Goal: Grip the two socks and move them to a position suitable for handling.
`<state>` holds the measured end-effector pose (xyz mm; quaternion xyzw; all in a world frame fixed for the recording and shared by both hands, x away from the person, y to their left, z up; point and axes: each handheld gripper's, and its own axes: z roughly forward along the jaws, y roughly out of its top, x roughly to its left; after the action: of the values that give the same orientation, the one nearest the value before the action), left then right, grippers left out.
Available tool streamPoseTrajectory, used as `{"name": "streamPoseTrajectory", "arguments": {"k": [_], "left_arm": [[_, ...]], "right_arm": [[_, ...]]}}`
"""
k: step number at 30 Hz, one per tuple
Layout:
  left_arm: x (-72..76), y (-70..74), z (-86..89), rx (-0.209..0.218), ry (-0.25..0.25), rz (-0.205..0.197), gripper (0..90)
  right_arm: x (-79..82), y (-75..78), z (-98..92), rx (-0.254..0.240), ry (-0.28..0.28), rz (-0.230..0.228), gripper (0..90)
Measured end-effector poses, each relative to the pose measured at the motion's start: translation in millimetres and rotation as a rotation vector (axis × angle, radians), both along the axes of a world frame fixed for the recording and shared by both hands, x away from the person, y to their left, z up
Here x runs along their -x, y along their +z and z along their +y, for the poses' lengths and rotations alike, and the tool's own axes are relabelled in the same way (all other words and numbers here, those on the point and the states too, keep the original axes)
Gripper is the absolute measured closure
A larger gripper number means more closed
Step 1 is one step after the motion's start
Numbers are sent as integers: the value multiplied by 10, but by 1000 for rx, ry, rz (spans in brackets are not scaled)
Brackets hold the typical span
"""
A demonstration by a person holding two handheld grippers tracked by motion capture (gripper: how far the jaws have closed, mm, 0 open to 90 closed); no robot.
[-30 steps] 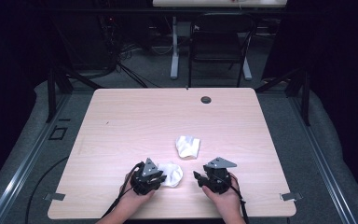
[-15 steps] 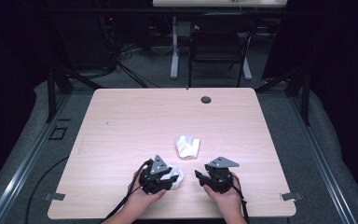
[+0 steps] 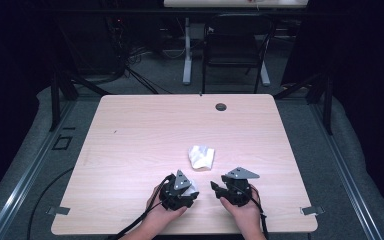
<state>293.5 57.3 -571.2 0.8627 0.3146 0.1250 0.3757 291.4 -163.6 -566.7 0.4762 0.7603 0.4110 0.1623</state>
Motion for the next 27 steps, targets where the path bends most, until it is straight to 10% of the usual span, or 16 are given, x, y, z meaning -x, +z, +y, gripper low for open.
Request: {"name": "streamPoseTrajectory", "arguments": {"k": [13, 27], "left_arm": [[-2, -9, 28, -6, -20, -1, 859], [-11, 165, 185, 112, -1, 12, 885]], "right_arm": [[-5, 3, -14, 4, -6, -3, 497], [24, 1, 112, -14, 55, 8, 595]]}}
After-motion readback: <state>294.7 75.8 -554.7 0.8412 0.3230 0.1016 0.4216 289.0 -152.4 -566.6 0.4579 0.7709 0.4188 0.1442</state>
